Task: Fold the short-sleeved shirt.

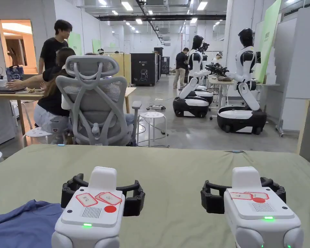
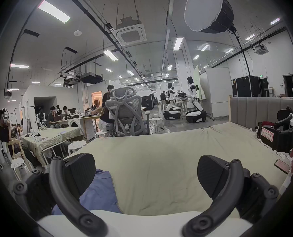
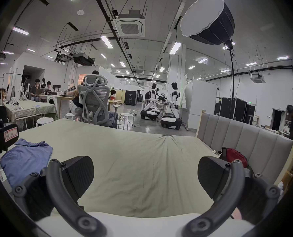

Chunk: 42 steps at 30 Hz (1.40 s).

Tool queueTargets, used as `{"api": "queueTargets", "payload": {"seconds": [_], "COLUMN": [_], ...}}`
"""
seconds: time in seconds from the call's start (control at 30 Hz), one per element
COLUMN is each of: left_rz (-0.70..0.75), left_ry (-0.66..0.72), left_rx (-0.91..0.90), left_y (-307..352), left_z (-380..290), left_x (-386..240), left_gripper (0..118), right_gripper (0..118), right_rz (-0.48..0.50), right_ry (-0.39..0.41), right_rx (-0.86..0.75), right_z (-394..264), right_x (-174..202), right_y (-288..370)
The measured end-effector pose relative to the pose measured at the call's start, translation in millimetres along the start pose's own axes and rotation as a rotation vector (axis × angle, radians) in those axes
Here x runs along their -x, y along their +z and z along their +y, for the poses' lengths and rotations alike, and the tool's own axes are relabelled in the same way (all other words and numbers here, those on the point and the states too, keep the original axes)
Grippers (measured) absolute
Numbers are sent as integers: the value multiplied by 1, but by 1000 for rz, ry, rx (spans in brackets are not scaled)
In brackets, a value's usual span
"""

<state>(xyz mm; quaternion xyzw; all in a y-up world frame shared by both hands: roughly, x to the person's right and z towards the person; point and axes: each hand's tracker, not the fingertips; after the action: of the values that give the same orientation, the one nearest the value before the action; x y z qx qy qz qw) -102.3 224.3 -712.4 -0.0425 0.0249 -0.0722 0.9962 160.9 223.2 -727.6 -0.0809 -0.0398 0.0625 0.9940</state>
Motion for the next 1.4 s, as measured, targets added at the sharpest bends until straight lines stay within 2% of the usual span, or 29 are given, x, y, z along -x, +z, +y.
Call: {"api": "queueTargets", "payload": {"seconds": [1.4], "left_rz": [-9], "left_ry": [-31], "left_rx": [-10], "left_y": [1], "left_z": [3], "left_x": [-13], "left_gripper": [118], "right_gripper": [118], "right_rz": [-15], "right_ry": [-6], "right_rx": [-4], "right_z": [-3], "right_x": [-7], "right_y": [1]}}
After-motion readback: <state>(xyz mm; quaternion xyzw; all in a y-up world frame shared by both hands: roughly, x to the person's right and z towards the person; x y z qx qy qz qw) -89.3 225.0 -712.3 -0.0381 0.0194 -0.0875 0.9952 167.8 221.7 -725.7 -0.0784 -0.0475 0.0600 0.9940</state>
